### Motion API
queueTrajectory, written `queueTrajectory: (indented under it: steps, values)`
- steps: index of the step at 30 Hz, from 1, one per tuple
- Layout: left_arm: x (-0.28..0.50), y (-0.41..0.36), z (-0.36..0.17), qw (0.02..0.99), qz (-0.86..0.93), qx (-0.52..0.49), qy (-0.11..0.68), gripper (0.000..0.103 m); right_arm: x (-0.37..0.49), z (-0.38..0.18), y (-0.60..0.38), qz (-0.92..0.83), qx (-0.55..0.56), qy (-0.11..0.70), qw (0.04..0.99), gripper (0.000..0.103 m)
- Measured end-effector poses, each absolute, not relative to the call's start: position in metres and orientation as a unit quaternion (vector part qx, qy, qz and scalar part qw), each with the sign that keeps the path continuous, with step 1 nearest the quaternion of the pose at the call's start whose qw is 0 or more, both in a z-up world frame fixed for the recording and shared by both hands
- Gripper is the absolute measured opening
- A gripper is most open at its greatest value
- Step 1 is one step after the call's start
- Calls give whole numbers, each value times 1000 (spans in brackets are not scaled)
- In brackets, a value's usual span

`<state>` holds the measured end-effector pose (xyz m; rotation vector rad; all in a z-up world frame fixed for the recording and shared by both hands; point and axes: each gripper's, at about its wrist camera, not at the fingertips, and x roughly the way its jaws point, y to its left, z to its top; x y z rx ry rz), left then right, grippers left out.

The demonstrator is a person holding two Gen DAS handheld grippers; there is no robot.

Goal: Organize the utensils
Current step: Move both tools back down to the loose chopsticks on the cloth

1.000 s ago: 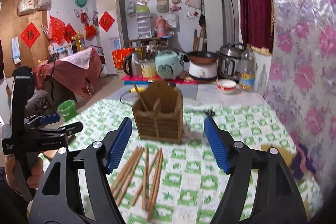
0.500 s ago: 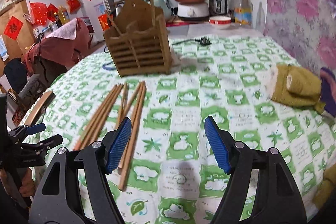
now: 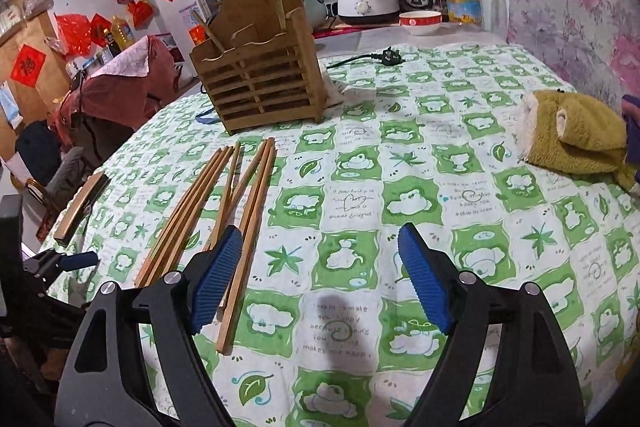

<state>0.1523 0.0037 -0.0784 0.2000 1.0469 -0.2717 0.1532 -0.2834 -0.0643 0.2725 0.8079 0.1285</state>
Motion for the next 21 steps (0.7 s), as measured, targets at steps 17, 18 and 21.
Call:
queueTrajectory:
  steps: [17,18,21]
  values:
    - [175,6,-83,852,-112,67,508,99,155,-73,-284,86,141,419,893,79]
    - [176,6,-83,852,-107,65,508,99,154,-74,-282,94,135,424,891,79]
    - [177,8,-83,853,-103,63,508,99,147,-76,-271,124,103,445,881,79]
